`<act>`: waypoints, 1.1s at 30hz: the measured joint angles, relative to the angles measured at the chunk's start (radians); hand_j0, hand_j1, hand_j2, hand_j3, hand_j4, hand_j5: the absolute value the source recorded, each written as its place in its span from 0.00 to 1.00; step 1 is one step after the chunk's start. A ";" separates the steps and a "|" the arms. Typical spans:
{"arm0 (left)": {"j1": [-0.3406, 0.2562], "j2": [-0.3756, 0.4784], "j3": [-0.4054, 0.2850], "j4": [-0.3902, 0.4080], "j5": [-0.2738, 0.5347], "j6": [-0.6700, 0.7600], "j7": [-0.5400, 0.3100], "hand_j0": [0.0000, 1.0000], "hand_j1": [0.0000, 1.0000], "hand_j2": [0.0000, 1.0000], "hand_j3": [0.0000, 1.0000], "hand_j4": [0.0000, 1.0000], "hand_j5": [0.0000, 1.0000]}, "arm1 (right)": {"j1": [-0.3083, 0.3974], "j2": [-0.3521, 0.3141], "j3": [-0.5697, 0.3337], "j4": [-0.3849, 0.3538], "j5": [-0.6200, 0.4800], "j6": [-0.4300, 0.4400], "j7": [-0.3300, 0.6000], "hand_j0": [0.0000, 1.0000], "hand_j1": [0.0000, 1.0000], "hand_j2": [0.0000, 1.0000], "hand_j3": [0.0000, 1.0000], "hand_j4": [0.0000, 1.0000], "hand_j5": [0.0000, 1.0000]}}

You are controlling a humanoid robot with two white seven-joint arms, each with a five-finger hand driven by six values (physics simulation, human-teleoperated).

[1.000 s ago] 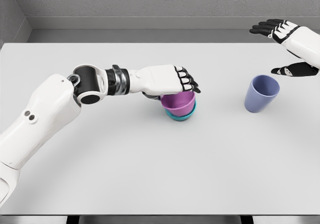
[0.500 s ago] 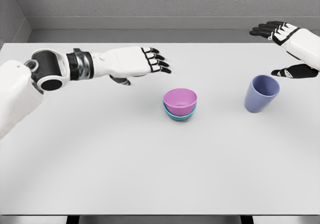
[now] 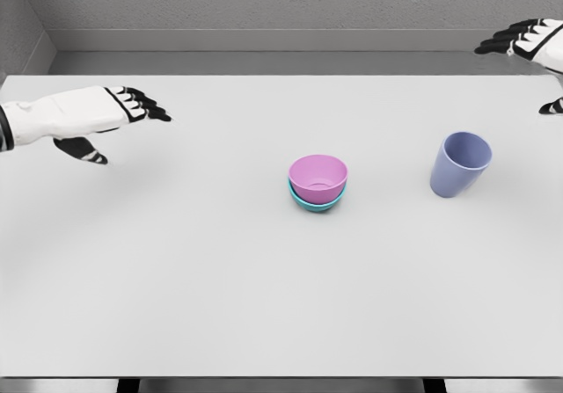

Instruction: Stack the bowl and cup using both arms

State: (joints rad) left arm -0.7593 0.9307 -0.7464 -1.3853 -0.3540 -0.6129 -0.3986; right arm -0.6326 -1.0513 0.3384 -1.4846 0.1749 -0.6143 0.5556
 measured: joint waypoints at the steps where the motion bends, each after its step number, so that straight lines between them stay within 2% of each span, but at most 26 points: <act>1: 0.000 0.005 0.004 0.004 0.002 0.000 0.000 1.00 1.00 1.00 1.00 1.00 1.00 | -0.076 0.013 0.064 0.020 -0.008 0.004 0.015 1.00 1.00 1.00 1.00 1.00 1.00; 4: 0.000 0.012 0.011 0.010 0.004 0.000 0.000 1.00 1.00 1.00 1.00 1.00 1.00 | -0.090 0.039 0.209 0.073 -0.002 0.001 0.041 1.00 1.00 1.00 1.00 1.00 1.00; 8: 0.002 0.015 0.014 0.013 0.004 0.000 0.000 1.00 1.00 1.00 1.00 1.00 1.00 | -0.090 0.033 0.301 0.096 0.000 0.000 0.052 1.00 1.00 1.00 1.00 1.00 1.00; 11: 0.002 0.015 0.015 0.014 0.004 0.000 -0.001 1.00 1.00 1.00 1.00 1.00 1.00 | -0.090 0.029 0.328 0.101 0.000 0.001 0.054 1.00 1.00 1.00 1.00 1.00 1.00; 15: 0.002 0.015 0.015 0.014 0.003 0.000 -0.001 1.00 1.00 1.00 1.00 1.00 1.00 | -0.134 0.037 0.382 0.119 -0.001 0.001 0.055 1.00 1.00 1.00 1.00 1.00 1.00; 20: 0.002 0.015 0.015 0.014 0.003 0.000 -0.002 1.00 1.00 1.00 1.00 1.00 1.00 | -0.142 0.051 0.430 0.149 -0.001 0.001 0.056 1.00 1.00 1.00 1.00 1.00 1.00; 23: 0.003 0.015 0.015 0.014 0.003 0.000 -0.002 1.00 1.00 1.00 1.00 1.00 1.00 | -0.174 0.060 0.464 0.163 -0.001 0.001 0.056 1.00 1.00 1.00 1.00 1.00 1.00; 33: 0.003 0.015 0.014 0.014 0.000 0.000 -0.003 1.00 1.00 1.00 1.00 1.00 1.00 | -0.197 0.088 0.488 0.217 -0.001 0.001 0.056 1.00 1.00 1.00 1.00 1.00 1.00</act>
State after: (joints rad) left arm -0.7562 0.9455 -0.7325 -1.3714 -0.3536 -0.6128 -0.4019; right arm -0.8299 -0.9631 0.8268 -1.2672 0.1741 -0.6133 0.6112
